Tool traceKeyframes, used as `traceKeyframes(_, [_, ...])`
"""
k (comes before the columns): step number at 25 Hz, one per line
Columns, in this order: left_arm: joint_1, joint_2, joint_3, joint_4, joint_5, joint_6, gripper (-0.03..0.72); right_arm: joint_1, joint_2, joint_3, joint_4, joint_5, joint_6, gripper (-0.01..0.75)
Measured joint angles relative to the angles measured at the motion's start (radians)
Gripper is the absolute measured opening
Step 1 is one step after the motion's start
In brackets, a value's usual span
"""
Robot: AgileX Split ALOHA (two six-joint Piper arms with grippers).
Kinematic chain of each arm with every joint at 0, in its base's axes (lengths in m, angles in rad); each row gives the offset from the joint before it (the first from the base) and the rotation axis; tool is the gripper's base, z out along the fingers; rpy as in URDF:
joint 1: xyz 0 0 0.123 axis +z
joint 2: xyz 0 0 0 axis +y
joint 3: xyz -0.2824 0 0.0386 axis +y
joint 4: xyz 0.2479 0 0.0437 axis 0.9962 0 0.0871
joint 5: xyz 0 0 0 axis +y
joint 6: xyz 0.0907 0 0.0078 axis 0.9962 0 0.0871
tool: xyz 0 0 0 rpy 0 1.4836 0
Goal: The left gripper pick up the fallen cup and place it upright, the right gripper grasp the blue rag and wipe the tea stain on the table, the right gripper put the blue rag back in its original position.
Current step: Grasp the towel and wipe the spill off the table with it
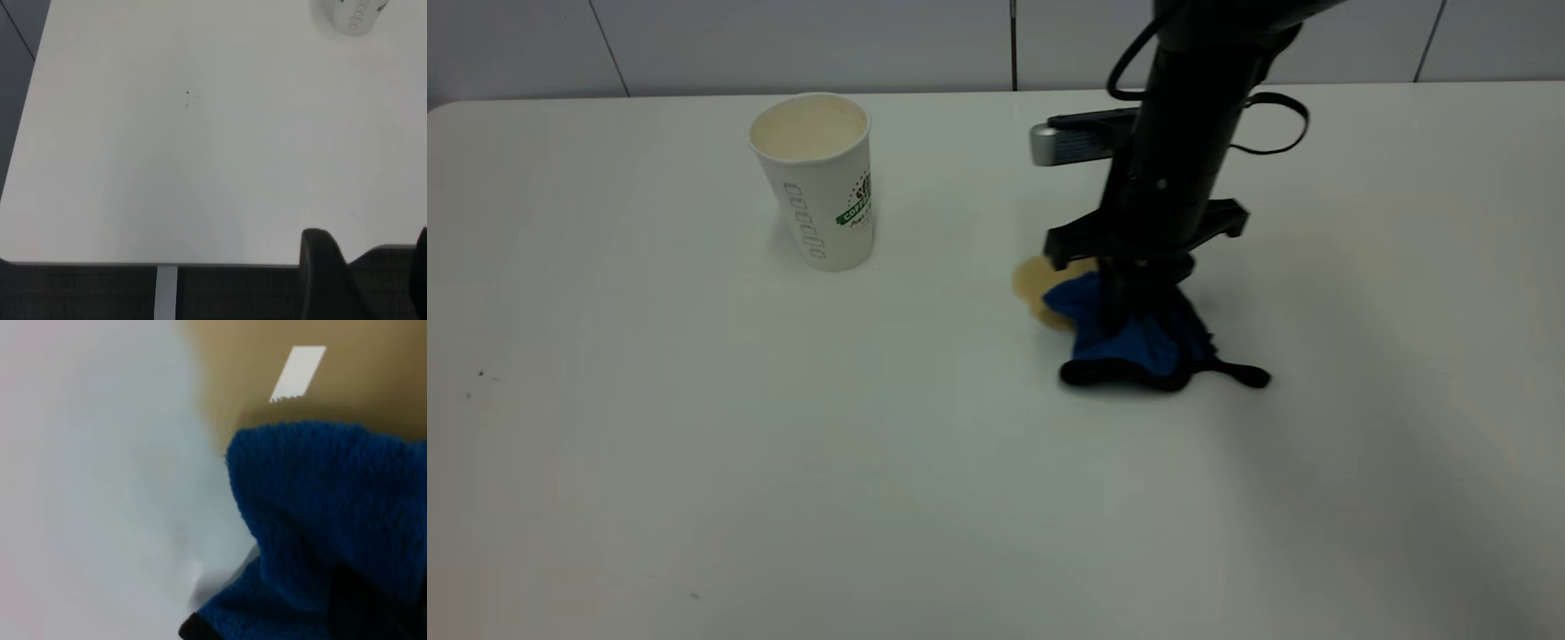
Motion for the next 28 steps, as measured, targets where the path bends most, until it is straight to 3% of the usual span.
traceKeyframes(5, [0.000, 0.000, 0.000, 0.000, 0.000, 0.000, 0.351, 0.078, 0.076, -0.133, 0.010, -0.014, 0.008, 0.067])
traceKeyframes(10, [0.000, 0.000, 0.000, 0.000, 0.000, 0.000, 0.351, 0.073, 0.169, -0.311, 0.019, -0.005, 0.030, 0.071])
traceKeyframes(16, [0.000, 0.000, 0.000, 0.000, 0.000, 0.000, 0.351, 0.017, 0.249, -0.473, 0.022, -0.046, 0.046, 0.074])
traceKeyframes(20, [0.000, 0.000, 0.000, 0.000, 0.000, 0.000, 0.351, -0.055, 0.263, -0.507, -0.024, -0.045, 0.093, 0.078])
traceKeyframes(24, [0.000, 0.000, 0.000, 0.000, 0.000, 0.000, 0.351, -0.129, 0.263, -0.515, -0.062, 0.046, 0.144, 0.081])
traceKeyframes(28, [0.000, 0.000, 0.000, 0.000, 0.000, 0.000, 0.351, -0.153, 0.261, -0.521, -0.062, 0.167, 0.158, 0.086])
